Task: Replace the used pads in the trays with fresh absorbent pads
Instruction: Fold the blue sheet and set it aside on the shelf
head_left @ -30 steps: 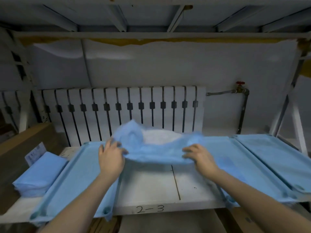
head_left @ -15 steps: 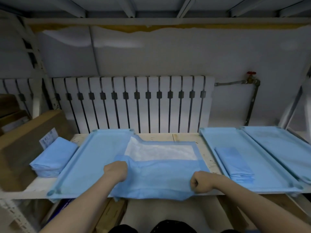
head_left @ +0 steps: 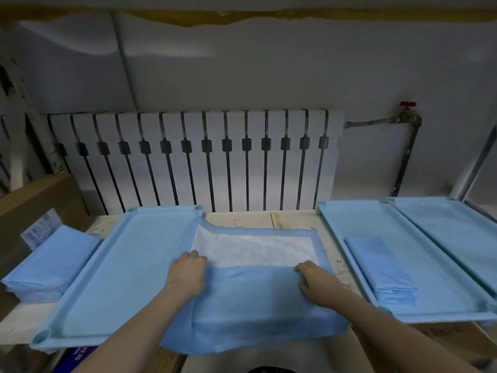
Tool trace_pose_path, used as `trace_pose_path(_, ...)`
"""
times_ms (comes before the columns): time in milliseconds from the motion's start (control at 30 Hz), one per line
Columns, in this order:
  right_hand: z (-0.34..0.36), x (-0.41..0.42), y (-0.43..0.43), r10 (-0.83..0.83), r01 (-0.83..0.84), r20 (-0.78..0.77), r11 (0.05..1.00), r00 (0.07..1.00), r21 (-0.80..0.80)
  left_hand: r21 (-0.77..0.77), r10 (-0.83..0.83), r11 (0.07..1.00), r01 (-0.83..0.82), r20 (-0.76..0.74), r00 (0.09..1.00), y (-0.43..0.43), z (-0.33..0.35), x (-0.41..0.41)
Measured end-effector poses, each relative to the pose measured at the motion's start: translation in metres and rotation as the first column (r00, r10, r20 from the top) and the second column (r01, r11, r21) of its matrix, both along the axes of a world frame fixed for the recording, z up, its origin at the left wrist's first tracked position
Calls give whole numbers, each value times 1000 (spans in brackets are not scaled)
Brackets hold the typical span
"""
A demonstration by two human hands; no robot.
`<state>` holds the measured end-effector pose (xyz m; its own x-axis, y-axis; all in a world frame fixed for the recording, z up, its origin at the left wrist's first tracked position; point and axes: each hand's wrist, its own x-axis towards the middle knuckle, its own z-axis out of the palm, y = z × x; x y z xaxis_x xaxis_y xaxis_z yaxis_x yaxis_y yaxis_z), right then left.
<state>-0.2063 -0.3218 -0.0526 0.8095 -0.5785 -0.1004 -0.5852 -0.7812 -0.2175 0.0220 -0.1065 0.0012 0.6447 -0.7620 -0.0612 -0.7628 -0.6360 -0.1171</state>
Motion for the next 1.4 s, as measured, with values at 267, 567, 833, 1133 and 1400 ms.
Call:
trace_pose_path(267, -5, 21, -22, -35, 36, -65, 999, 997, 17, 196, -103, 974, 118, -89, 991, -32, -20, 0)
trace_pose_path(567, -5, 4, 1, -25, 40, 233, 997, 972, -60, 162, 27, 986, -31, 22, 999, -33, -3, -6)
trace_pose_path(833, 9, -24, 26, -108, 71, 394, 992, 913, 107, 274, 1, 961, 26, -95, 995, -22, 34, -23)
trace_pose_path(1133, 28, -61, 50, -34, 31, 572, 999, 820, 15, 601, -41, 780, 177, -233, 972, -27, 78, -30)
trace_pose_path(1400, 87, -45, 22, -24, 157, 720, 981, 693, -118, 529, 3, 839, 127, -237, 971, -54, 128, -23)
